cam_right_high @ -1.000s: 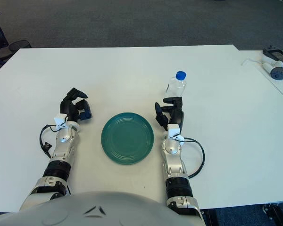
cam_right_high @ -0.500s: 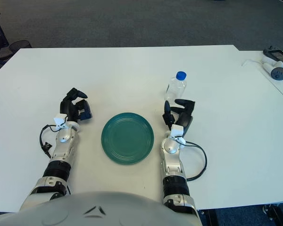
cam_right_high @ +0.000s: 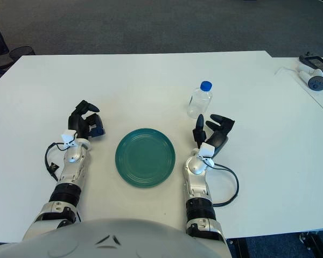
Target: Put the bottle into the plate.
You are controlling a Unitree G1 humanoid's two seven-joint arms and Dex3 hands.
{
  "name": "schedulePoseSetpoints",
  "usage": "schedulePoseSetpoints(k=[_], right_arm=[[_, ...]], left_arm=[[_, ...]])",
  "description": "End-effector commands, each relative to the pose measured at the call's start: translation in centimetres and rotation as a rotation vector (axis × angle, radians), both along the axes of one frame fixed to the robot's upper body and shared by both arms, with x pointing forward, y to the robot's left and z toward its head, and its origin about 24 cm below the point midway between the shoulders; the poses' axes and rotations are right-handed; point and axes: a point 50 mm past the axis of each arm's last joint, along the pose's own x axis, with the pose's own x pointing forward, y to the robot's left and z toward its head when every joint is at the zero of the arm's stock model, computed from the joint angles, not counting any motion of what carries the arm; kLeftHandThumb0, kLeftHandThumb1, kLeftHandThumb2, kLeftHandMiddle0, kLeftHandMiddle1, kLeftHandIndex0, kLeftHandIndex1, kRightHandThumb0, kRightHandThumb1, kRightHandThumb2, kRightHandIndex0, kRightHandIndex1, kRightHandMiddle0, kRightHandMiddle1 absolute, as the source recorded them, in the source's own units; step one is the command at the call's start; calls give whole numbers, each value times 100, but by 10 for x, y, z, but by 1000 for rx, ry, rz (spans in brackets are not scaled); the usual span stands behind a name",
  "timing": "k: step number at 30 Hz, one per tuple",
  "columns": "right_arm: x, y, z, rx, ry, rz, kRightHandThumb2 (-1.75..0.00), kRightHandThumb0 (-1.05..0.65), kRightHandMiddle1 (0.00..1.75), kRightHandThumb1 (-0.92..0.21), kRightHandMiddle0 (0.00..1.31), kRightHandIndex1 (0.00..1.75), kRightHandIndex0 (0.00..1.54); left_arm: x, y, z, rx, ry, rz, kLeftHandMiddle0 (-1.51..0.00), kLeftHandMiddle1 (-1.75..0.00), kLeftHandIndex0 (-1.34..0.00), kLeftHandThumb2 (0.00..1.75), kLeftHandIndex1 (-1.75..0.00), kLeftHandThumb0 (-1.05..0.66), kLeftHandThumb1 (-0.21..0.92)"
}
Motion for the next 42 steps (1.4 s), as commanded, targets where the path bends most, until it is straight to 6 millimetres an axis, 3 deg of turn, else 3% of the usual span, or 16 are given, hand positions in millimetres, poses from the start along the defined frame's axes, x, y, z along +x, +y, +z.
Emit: schedulePoseSetpoints(k=[1,15,20,27,31,32,36,39,42], right_arm=[[-3,15,-9,67,36,-36,-51,-35,175,-92,19,115,1],[-2,15,-8,30,27,11,-51,-35,175,-92,19,99,0],[-1,15,-8,2,15,61,-50,-59,149,-83,3,95,0],[1,15,-8,-30,31,82,-50,-65,137,-82,0,87,0],[4,16,-10,-59,80,90,-47,-67,99,-79,0,68,0],[4,17,-10,-67,88,98,-46,-70,77,-78,0,54,0],[7,18,-8,-128,91,176,-40,-79,25,-77,0,17,0],[8,18,-6,-166,83,247,-35,-90,2,-75,0,1,0],[9,19,-5,-186,77,312,-23,-98,0,-77,0,0,0]], left_arm=[[2,2,2,6,-4,9,-125,-175,-82,162,-175,-58,7],[2,2,1,-11,-4,4,-125,-175,-82,162,-175,-58,7],[2,1,1,-6,-4,11,-126,-175,-82,162,-175,-58,7],[2,1,1,3,-1,20,-126,-175,-82,162,-175,-58,7],[1,1,1,7,-4,21,-126,-175,-82,162,-175,-58,7],[1,1,1,7,-4,20,-126,-175,-82,162,-175,-58,7],[1,1,1,8,-11,21,-126,-175,-82,162,-175,-58,7],[0,2,1,12,-10,22,-125,-175,-83,163,-175,-59,6],[-1,2,0,20,-4,25,-125,-175,-83,163,-175,-59,6]])
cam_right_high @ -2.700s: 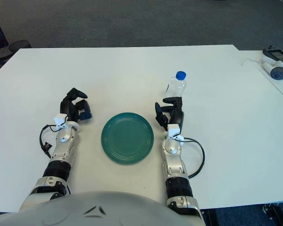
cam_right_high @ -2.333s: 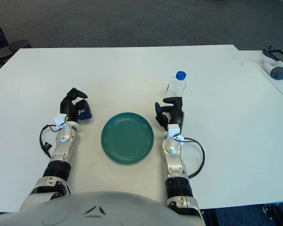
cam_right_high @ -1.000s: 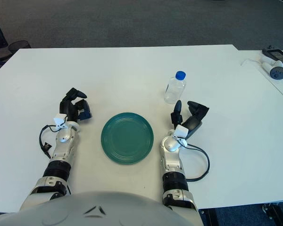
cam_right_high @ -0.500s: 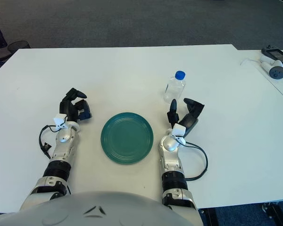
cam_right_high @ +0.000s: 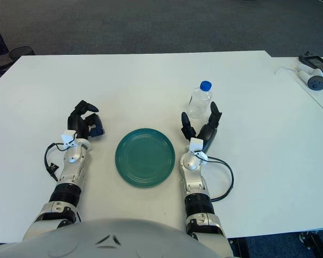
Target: Put the bottle into the plate.
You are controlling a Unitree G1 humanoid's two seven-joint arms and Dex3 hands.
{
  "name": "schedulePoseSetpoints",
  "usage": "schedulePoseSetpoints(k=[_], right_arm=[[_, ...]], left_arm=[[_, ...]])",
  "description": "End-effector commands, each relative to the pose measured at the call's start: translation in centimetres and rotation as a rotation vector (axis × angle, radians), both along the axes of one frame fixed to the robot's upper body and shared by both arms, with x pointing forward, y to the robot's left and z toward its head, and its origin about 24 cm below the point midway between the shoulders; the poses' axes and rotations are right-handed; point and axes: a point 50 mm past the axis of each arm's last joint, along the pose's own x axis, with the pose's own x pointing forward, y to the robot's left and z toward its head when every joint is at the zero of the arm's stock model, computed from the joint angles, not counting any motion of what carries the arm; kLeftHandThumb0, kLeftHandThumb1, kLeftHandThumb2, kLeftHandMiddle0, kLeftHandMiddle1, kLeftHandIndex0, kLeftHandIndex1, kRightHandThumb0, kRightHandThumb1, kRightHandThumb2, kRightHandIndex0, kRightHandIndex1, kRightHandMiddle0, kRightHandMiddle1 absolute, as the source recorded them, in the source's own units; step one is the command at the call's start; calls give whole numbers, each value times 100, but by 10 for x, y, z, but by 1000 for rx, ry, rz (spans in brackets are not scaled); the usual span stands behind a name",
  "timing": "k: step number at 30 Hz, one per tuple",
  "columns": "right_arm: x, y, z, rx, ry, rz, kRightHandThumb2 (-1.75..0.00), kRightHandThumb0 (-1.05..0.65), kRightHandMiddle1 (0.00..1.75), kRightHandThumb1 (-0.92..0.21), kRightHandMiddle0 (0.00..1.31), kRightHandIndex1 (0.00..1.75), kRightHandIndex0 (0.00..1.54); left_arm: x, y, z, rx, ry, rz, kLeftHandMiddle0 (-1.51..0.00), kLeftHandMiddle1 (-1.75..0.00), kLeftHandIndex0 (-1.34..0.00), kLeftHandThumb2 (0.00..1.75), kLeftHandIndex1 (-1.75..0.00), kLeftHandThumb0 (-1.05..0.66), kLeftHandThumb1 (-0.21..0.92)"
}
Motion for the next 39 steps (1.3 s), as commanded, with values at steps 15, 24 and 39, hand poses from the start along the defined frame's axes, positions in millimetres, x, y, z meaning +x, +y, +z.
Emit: schedulePoseSetpoints(k=[15,24,39], right_arm=[[-7,0,-3,-90,62,96,-11,-105,0,-78,0,0,0],[-7,2,3,-37,77,6,-9,-103,0,-77,0,0,0],[-8,-1,9,-15,17,-133,-7,-91,0,-77,0,0,0]], left_arm=[[0,2,0,14,2,4,-125,-175,-83,164,-175,-59,5],[0,3,1,12,8,-3,-125,-175,-83,164,-175,-59,5],[0,5,1,17,13,22,-126,-175,-83,163,-175,-59,6]])
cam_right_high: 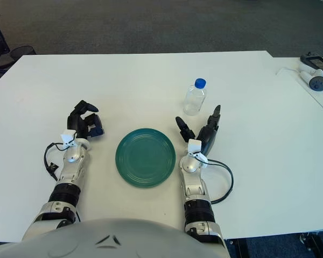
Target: Put the bottle into the plate.
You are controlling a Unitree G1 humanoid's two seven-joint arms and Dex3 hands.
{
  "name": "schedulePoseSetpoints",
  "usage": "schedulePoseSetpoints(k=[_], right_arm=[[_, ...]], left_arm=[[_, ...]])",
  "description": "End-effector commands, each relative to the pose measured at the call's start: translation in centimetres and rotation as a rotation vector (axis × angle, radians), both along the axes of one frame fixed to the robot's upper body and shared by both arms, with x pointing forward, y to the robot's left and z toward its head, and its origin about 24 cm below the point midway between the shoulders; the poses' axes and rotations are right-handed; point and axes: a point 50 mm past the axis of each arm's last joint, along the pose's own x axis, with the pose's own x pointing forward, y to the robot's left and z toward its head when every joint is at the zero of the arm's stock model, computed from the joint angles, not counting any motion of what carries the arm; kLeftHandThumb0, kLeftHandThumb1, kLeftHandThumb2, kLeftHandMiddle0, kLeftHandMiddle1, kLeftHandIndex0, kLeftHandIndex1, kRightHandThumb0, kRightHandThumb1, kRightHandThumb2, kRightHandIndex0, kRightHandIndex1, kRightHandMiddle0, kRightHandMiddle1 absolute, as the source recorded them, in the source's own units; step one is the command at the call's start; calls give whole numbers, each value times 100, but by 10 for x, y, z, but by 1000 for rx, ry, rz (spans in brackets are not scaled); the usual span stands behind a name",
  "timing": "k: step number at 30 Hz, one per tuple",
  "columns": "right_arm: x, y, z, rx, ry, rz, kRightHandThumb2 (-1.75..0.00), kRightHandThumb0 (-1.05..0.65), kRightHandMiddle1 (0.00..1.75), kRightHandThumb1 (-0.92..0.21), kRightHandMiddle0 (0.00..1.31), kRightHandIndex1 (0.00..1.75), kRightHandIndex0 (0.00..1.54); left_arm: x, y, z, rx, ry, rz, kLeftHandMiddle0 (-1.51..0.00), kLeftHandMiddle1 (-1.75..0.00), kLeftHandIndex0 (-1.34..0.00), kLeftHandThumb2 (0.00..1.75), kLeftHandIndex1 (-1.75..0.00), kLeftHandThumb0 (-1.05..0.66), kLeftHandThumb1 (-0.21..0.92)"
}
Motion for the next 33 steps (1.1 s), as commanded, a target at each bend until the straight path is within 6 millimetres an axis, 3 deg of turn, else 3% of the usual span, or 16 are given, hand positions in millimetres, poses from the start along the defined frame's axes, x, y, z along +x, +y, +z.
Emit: schedulePoseSetpoints(k=[1,14,20,33], right_arm=[[3,1,5,7,-37,-26,-7,-91,0,-77,0,0,0],[2,-11,9,15,-57,-101,-8,-90,0,-78,0,0,0],[10,-30,3,27,-23,-131,-8,-92,0,-80,0,0,0],[34,-26,8,9,-14,-87,-9,-97,0,-84,0,0,0]], left_arm=[[0,4,1,9,2,12,-126,-175,-83,163,-175,-59,6],[0,6,1,-9,5,5,-127,-175,-83,163,-175,-59,6],[1,7,1,-21,8,4,-128,-175,-82,163,-175,-59,6],[0,7,1,-6,2,18,-128,-175,-81,161,-175,-58,7]])
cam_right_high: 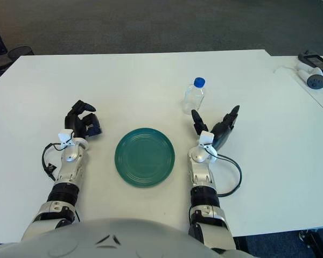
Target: Put the bottle into the plate.
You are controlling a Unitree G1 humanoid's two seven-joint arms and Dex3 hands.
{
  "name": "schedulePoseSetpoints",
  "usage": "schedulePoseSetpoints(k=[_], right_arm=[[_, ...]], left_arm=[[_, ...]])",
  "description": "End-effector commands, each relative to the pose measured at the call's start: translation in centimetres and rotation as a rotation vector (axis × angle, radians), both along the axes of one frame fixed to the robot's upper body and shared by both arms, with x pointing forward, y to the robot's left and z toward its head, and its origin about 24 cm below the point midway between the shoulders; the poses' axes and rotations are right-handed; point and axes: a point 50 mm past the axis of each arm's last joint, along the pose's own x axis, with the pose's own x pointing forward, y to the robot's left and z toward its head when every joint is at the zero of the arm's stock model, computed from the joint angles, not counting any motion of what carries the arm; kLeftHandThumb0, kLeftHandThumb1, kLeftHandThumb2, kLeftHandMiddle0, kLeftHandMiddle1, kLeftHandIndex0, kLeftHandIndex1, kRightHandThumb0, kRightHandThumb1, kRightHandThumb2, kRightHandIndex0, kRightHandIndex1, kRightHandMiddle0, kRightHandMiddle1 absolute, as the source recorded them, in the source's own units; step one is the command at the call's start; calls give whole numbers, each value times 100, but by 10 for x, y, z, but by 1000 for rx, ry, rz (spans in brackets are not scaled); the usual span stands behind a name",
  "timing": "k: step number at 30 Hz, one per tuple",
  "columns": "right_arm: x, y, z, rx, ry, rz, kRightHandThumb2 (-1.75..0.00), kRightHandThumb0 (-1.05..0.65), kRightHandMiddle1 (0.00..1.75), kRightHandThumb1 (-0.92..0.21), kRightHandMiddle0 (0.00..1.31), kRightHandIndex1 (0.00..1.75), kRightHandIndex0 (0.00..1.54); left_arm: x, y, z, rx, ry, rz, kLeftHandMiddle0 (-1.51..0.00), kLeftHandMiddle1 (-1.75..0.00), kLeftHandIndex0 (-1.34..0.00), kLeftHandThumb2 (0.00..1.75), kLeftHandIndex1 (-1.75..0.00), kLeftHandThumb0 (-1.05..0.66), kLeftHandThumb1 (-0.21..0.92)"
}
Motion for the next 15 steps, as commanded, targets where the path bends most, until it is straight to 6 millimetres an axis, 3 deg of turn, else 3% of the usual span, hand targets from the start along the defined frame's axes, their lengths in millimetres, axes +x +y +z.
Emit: schedulePoseSetpoints(k=[1,15], right_arm=[[9,1,6,-23,-13,21,-9,-98,0,-84,0,0,0],[24,3,17,-54,16,102,-9,-102,0,-89,0,0,0]], left_arm=[[0,2,0,13,-7,9,-128,-175,-81,161,-175,-58,7],[-1,3,-1,26,4,10,-129,-175,-82,162,-175,-58,7]])
